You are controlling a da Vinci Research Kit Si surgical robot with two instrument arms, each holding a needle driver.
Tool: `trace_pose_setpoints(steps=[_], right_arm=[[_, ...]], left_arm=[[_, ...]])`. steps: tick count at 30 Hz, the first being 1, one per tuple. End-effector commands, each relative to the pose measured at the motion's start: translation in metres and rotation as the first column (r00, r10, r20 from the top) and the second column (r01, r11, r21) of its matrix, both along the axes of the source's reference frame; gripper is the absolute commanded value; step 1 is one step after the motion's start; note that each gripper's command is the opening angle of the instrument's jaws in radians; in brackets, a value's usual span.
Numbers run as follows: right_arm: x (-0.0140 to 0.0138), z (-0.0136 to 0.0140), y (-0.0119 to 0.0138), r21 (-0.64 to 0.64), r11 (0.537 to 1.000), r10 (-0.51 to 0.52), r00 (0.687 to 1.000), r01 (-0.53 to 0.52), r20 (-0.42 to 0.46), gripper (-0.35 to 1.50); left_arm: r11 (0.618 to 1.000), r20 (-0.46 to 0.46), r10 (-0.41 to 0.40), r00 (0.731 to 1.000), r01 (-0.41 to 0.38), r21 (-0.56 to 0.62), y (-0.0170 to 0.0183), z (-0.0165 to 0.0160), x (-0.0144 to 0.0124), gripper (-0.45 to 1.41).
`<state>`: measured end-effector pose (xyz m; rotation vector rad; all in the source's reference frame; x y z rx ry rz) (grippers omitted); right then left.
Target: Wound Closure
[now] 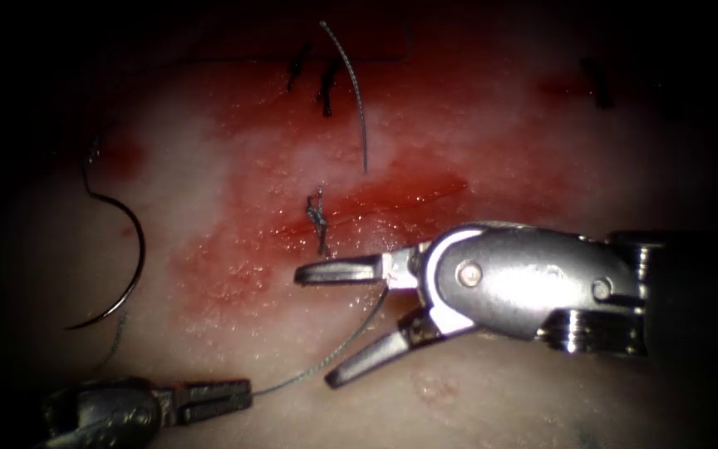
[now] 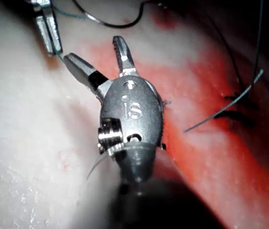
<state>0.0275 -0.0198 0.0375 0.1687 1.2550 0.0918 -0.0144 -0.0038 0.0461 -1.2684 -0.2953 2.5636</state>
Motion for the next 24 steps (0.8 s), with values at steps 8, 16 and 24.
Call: trace_pose_setpoints(steps=[8,16,24], right_arm=[[0.0003,0.0000,0.0006,-0.093,0.995,-0.016,0.984,0.033,0.178,1.48],[-0.0018,-0.0006,0.0004,-0.138,0.990,0.033,0.992,-0.016,0.120,1.21],[-0.0007,0.0000,-0.0005,-0.204,0.976,-0.021,0.967,0.075,0.254,1.33]], left_arm=[[0.999,0.000,-0.011,1.000,0.011,-0.041,0.0017,-0.0007,-0.0007,-0.45],[0.998,-0.007,-0.017,1.000,0.017,-0.062,0.0028,-0.0007,-0.0015,-0.45],[0.997,-0.024,-0.019,1.000,0.017,-0.078,0.0034,-0.0006,-0.0020,-0.45]])
